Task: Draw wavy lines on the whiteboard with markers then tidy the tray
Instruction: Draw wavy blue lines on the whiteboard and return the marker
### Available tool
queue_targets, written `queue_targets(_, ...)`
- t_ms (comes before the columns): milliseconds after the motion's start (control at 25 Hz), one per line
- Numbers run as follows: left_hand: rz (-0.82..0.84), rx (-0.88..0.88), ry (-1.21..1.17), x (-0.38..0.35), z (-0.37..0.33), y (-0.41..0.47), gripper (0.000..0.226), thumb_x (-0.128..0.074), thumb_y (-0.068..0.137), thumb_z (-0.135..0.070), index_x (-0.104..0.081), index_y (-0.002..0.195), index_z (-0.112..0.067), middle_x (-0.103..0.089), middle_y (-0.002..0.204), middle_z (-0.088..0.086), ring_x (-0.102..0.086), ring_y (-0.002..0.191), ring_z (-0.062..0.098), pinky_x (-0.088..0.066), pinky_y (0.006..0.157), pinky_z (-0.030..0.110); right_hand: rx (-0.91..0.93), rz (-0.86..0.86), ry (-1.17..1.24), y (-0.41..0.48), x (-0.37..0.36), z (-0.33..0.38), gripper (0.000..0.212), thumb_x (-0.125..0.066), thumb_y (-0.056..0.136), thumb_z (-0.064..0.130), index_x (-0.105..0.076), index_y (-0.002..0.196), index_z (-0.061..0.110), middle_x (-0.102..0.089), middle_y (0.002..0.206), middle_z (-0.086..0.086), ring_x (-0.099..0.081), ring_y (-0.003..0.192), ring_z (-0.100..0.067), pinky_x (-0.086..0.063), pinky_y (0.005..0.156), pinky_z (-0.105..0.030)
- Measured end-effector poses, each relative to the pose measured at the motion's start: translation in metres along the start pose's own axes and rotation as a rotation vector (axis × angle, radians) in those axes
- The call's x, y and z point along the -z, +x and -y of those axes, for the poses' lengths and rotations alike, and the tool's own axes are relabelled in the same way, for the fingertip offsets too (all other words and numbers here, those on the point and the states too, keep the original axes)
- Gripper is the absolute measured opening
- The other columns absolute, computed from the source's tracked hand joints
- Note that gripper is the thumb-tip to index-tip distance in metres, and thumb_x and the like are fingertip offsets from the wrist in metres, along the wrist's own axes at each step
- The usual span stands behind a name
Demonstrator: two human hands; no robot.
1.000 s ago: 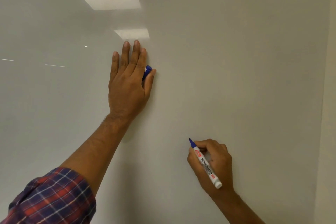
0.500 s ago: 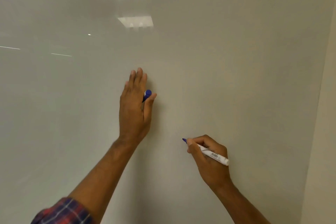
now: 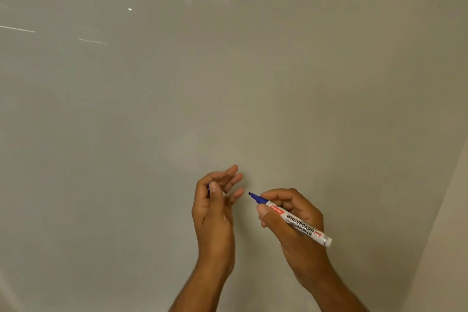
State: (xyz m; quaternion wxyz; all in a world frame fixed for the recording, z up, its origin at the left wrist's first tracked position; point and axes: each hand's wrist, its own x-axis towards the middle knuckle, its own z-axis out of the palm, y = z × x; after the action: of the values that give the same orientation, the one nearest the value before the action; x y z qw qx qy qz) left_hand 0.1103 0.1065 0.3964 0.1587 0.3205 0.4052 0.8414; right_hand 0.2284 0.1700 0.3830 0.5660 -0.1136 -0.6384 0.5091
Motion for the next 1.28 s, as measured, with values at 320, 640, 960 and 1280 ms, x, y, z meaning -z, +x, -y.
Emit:
queue_targets(320,-0.084,0.489,-0.486,0.01,0.001,-0.045,0.023,-0.044,0.101,-0.031,-0.053,0.111,-0.013,-0.071,0.136,0.018,-0.066,0.132,0.035,-0.048,0.114,0.055,-0.101,0.123,0.012,-0.043,0.0,-0.017,0.028,-0.068,0.087,0.038,-0.076,0.106,0.019,-0.08,0.1,-0.006,-0.077,0.093,-0.028,-0.062,0.077,-0.029)
queue_targets(640,-0.09,0.532,-0.391,0.013,0.013,-0.066,0.03,-0.046,0.098,-0.034,-0.053,0.115,-0.01,-0.071,0.137,0.017,-0.066,0.132,0.032,-0.042,0.118,0.055,-0.133,0.144,-0.017,-0.065,0.005,-0.027,0.023,-0.075,0.085,0.04,-0.072,0.102,0.025,-0.079,0.097,-0.005,-0.077,0.092,-0.029,-0.064,0.079,-0.034)
queue_targets(960,-0.103,0.556,-0.245,0.005,0.029,-0.094,0.032,-0.036,0.112,-0.03,-0.056,0.117,-0.006,-0.074,0.13,0.019,-0.07,0.125,0.034,-0.046,0.114,0.052,-0.194,0.151,-0.046,-0.084,0.022,-0.036,0.015,-0.076,0.087,0.023,-0.071,0.098,0.014,-0.078,0.091,0.004,-0.076,0.084,-0.026,-0.063,0.071,-0.027)
queue_targets(1280,-0.144,0.534,-0.199,-0.022,0.046,-0.12,0.03,-0.033,0.115,-0.027,-0.055,0.109,-0.008,-0.074,0.13,0.017,-0.07,0.126,0.03,-0.052,0.112,0.046,-0.237,0.138,0.037,-0.099,0.052,-0.041,0.008,-0.071,0.089,0.002,-0.069,0.096,0.002,-0.079,0.087,0.004,-0.078,0.081,-0.02,-0.062,0.072,-0.022)
